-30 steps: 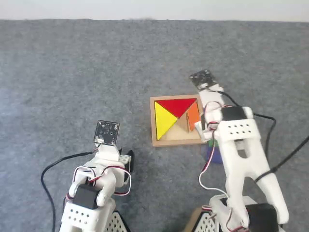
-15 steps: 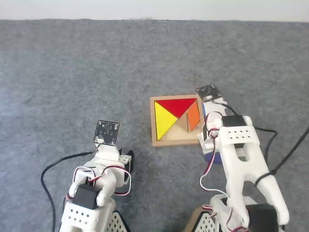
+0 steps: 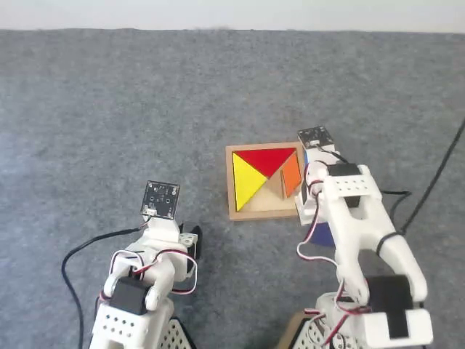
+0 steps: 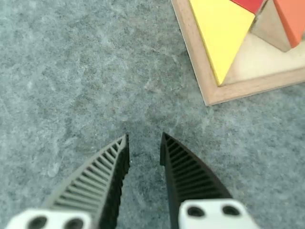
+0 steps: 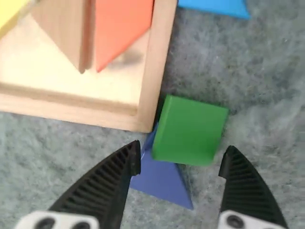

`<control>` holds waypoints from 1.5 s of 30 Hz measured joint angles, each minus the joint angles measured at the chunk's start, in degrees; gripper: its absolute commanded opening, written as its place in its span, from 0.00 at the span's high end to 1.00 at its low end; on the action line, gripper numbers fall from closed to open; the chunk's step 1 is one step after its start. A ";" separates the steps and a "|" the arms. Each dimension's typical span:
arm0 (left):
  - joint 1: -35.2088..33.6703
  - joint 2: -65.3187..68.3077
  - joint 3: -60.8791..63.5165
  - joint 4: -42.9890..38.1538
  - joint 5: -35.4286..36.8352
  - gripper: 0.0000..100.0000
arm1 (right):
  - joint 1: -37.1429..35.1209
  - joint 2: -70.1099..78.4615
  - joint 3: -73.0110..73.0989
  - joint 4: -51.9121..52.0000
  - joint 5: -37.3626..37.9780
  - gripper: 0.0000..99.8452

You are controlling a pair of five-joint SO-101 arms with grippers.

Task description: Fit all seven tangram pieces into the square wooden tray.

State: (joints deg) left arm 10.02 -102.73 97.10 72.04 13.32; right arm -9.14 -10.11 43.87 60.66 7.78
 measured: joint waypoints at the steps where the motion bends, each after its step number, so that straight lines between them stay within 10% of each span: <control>1: 0.00 0.00 0.00 0.00 0.00 0.89 | 0.00 0.70 -0.18 -0.26 0.00 0.72; 39: 0.00 0.00 0.00 0.00 0.00 0.89 | 3.43 7.30 -5.89 -1.05 -6.42 0.73; 45: 0.00 0.00 0.00 0.00 0.00 0.89 | 3.43 7.30 -5.89 -1.32 -5.63 0.88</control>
State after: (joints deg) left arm 10.02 -102.73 97.10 72.04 13.32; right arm -5.71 -2.81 37.98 59.34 2.15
